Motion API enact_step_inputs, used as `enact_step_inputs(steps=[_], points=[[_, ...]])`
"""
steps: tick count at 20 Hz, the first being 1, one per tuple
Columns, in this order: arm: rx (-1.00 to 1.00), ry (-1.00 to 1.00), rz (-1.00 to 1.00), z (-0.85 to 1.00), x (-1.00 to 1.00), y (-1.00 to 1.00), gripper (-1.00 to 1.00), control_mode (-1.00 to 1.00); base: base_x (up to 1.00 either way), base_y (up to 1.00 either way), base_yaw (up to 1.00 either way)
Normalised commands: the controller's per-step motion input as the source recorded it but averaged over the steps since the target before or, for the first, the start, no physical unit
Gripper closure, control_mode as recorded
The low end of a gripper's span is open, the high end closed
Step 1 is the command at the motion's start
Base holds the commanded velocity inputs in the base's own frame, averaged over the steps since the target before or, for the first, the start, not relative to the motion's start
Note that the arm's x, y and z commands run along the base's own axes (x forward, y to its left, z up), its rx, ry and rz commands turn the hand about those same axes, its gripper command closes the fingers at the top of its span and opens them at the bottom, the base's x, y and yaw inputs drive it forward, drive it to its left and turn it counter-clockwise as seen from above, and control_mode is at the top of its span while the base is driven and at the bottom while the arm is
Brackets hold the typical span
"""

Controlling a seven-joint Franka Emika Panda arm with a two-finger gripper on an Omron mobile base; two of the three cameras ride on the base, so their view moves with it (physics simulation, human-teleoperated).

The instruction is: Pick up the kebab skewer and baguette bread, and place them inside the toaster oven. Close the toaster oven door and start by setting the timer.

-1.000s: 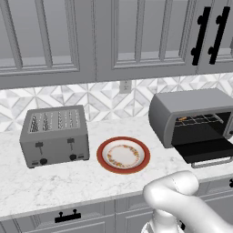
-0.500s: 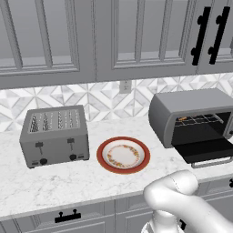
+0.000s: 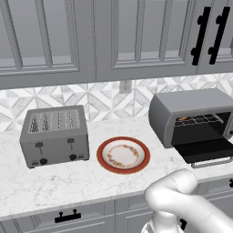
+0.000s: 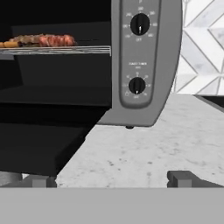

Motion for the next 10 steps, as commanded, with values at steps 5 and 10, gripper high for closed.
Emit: enact_step_inputs(steps=[5, 10], points=[[0.00, 0.00, 0.00, -0.04, 0.11, 0.04, -1.00, -1.00, 0.00, 0.00, 0.00], [0.01, -0.01, 0.00, 0.00, 0.00, 0.10, -1.00, -1.00, 0.00, 0.00, 0.00]])
